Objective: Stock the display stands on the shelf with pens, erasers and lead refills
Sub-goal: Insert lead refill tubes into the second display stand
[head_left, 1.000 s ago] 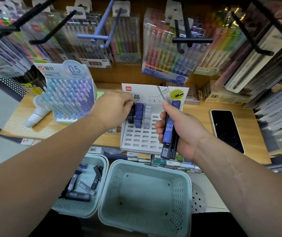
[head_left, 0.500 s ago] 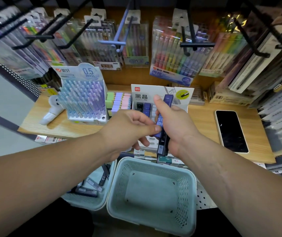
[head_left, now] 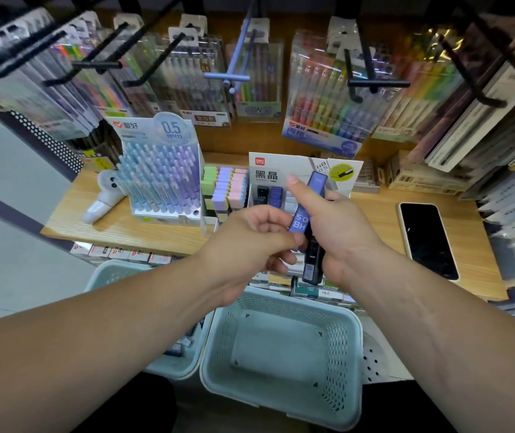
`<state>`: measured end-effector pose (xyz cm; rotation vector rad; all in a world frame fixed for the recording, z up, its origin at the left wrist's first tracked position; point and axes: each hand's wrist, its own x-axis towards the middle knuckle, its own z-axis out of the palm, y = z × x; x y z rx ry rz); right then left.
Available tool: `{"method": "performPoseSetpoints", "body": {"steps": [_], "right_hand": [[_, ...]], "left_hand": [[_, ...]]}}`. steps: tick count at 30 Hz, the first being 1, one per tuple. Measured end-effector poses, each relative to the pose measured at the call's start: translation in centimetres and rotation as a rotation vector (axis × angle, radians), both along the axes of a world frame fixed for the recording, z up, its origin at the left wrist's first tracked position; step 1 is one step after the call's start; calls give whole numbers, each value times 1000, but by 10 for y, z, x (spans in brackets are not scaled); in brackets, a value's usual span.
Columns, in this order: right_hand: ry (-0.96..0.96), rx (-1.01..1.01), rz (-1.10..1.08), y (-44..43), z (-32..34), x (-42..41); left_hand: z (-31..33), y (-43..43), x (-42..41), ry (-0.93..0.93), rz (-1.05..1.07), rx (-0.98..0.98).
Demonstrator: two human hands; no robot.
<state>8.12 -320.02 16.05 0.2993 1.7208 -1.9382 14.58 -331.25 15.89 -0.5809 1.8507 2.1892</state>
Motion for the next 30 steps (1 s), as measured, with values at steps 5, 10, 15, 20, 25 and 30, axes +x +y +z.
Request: {"method": "performPoseSetpoints", "body": {"steps": [5, 10, 15, 20, 25, 30], "right_hand": [[-80, -34, -71, 11, -2, -15], [-179, -48, -123, 21, -6, -30], [-189, -18, -122, 29, -12, -36], [-181, -2, -125, 27, -14, -38], [-172, 12, -114, 20, -15, -37], [-169, 22, -106, 17, -16, -38]], "left_hand": [[0, -35, -24, 17, 77, -98], [-2, -63, -42, 45, -92, -338], [-20, -71, -50, 164, -264, -830], [-39, -65, -55, 367, -413, -1158], [-46, -63, -66, 446, -505, -1245], [-40, -59, -77, 409, -554, -1250]]}}
